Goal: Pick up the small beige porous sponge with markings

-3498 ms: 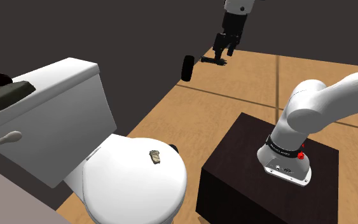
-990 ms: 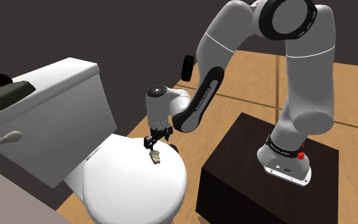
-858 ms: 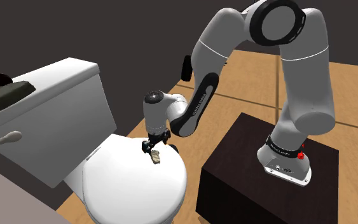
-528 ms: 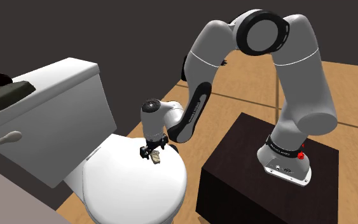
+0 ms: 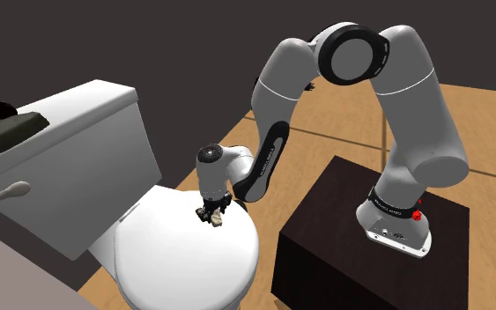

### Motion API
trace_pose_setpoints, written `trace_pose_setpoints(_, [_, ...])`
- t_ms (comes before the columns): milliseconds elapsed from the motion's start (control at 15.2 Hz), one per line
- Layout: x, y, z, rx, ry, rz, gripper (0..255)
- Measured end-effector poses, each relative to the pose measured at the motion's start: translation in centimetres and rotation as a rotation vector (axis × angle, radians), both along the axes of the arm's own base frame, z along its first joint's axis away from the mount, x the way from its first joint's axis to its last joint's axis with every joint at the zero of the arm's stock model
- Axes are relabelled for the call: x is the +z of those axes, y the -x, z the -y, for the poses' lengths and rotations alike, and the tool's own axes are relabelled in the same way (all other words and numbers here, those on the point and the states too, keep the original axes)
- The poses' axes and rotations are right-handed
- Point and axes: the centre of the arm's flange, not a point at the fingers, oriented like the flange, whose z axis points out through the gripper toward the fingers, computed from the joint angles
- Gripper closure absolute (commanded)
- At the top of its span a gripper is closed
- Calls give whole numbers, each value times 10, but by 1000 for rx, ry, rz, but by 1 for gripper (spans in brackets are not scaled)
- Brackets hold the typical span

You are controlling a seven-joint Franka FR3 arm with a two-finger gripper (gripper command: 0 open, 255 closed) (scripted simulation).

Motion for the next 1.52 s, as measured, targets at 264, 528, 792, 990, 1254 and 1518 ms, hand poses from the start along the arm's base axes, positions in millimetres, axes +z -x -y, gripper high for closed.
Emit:
trace_pose_setpoints(264, [0,0,0,0,0,0,255])
trace_pose_setpoints(528, [2,1,0,0,0,0,255])
trace_pose_setpoints(792, [23,0,0,0,0,0,255])
trace_pose_setpoints(990, [37,-1,0,0,0,0,255])
trace_pose_setpoints(1254, [58,-1,0,0,0,0,255])
trace_pose_setpoints(1518, [77,0,0,0,0,1,255])
